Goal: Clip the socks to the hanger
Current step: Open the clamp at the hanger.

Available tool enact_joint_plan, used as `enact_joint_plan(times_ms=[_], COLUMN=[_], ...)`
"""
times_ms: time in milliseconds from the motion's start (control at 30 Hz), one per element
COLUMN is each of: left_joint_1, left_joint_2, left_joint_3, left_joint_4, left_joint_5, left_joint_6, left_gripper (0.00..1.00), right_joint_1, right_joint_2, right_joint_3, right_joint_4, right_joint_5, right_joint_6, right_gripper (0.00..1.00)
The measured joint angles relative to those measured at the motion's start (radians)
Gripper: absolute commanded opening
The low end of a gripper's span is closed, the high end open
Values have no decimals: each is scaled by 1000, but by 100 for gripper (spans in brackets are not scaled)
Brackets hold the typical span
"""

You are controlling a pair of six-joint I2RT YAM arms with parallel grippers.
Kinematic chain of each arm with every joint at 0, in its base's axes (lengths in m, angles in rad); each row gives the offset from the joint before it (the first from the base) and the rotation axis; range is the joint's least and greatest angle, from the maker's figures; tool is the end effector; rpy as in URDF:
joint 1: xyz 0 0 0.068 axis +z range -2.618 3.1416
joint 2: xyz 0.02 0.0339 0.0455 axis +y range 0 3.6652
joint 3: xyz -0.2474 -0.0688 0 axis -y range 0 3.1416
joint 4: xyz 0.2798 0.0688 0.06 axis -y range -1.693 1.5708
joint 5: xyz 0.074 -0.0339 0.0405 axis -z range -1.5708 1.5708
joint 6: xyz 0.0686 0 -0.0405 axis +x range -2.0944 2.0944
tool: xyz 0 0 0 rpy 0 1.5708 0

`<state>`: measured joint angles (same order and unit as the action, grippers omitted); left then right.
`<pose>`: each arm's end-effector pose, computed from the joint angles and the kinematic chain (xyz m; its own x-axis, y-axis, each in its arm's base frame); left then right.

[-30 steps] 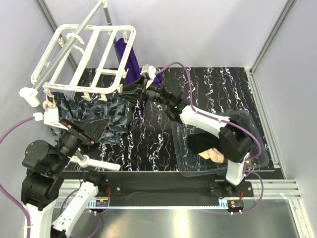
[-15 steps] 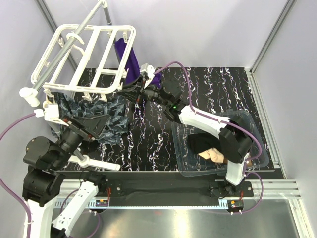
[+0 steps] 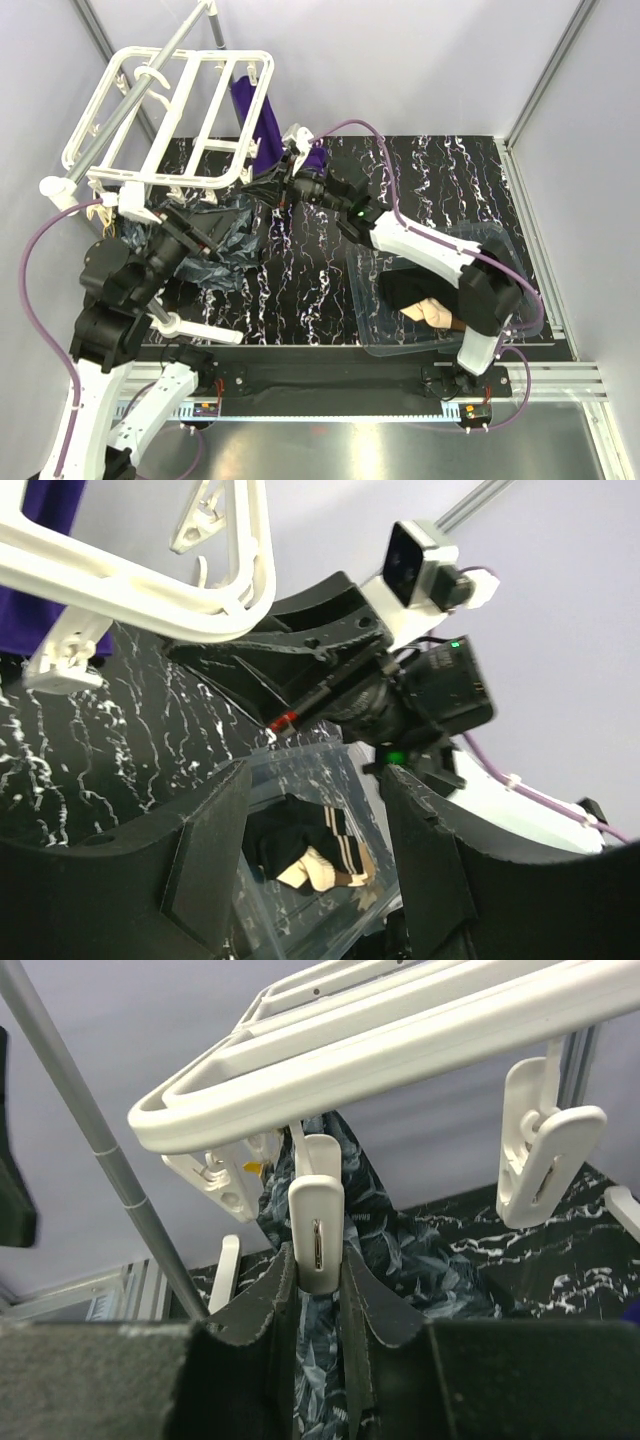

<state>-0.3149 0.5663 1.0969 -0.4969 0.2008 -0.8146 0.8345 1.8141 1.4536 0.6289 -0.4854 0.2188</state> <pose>0.1511 -0.0636 0.4443 -0.3367 -0.6400 -0.6907 0.3616 0.5894 -0.7224 0.3070 0.3864 0.3468 -0.0340 0.2484 -0.9681 -0.9733 0.2118 0.0885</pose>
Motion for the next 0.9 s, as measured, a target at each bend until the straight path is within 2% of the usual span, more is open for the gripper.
enact_joint_plan(times_ms=[100, 233, 500, 700, 900], left_joint_1=[0, 0, -33, -76, -156], left_joint_2=[29, 44, 80, 150, 251], left_joint_3=[-23, -53, -58, -55, -32], left_joint_4=[45, 104, 222, 283, 293], left_joint_5=[14, 15, -24, -77, -159], left_joint_6=[-28, -67, -125, -165, -185], left_gripper=[60, 61, 64, 69, 68], right_joint_1=[1, 2, 3, 4, 6], right_joint_2=[-47, -83, -101, -66, -61], right_joint_3=[41, 178, 402, 537, 553], right_joint_4=[-185, -472, -880, -1081, -1151], right_joint_5=[19, 51, 85, 85, 103], right_joint_6=[-32, -93, -176, -216, -242], right_gripper=[0, 0, 0, 0, 0])
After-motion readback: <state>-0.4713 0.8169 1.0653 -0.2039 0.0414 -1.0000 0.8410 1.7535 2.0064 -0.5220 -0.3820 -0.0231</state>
